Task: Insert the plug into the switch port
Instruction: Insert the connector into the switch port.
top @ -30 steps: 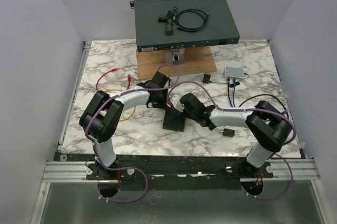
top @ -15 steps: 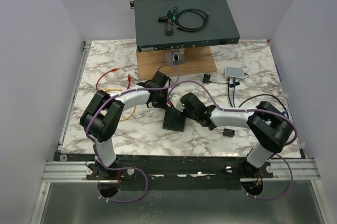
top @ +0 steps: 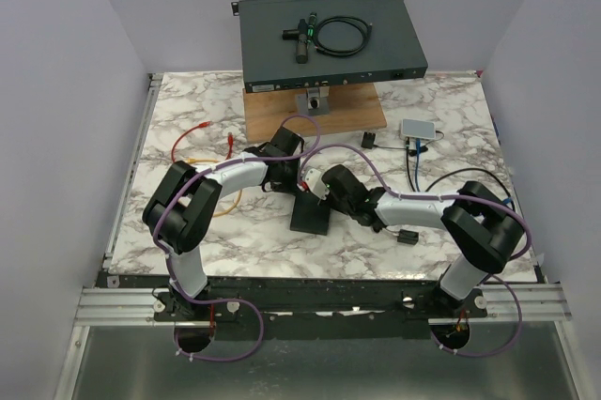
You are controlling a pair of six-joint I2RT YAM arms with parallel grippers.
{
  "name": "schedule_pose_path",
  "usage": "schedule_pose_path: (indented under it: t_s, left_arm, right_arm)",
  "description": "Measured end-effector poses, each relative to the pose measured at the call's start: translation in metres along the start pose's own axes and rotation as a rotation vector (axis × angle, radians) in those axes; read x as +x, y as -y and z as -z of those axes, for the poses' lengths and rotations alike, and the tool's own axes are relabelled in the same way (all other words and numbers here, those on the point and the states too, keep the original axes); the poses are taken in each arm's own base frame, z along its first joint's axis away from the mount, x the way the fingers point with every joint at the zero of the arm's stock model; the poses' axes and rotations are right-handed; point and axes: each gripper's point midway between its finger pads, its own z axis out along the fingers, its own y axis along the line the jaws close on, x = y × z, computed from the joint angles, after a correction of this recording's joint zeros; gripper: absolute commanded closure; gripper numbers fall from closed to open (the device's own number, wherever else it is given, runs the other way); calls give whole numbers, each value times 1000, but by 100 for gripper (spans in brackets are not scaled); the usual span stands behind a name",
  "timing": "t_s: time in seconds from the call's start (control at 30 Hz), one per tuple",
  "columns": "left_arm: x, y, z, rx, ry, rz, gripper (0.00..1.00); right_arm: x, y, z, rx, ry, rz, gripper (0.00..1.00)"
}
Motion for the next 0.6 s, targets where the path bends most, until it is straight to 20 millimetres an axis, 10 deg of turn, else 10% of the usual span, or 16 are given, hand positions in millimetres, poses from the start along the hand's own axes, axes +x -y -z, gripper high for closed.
schedule_pose_path:
  t_s: [0.6]
  left_arm:
    - [0, -1, 0, 0, 1, -25, 100]
  right_arm:
    - [-6, 2, -3, -2, 47, 73, 99]
